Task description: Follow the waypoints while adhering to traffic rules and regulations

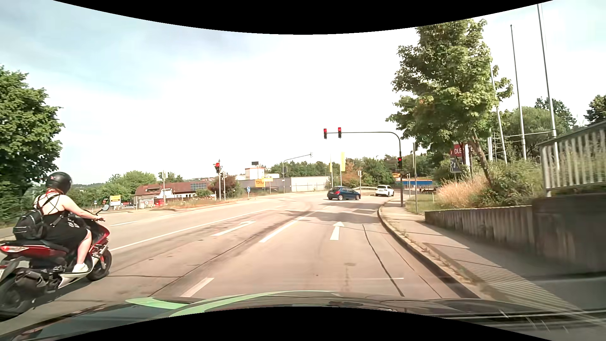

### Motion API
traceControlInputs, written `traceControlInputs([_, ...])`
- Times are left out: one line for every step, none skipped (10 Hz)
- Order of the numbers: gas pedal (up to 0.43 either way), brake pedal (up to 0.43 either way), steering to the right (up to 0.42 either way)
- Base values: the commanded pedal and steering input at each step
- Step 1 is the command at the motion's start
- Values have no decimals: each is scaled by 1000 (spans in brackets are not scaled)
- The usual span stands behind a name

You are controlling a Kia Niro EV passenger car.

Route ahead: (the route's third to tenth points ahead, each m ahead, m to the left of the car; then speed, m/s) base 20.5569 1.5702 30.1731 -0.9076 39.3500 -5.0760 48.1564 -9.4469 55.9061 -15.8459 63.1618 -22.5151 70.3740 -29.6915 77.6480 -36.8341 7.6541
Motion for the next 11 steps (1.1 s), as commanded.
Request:
traceControlInputs([0,226,48])
traceControlInputs([0,232,49])
traceControlInputs([0,244,49])
traceControlInputs([0,250,49])
traceControlInputs([0,256,49])
traceControlInputs([0,256,49])
traceControlInputs([0,256,50])
traceControlInputs([0,256,52])
traceControlInputs([0,256,52])
traceControlInputs([0,262,55])
traceControlInputs([0,262,59])
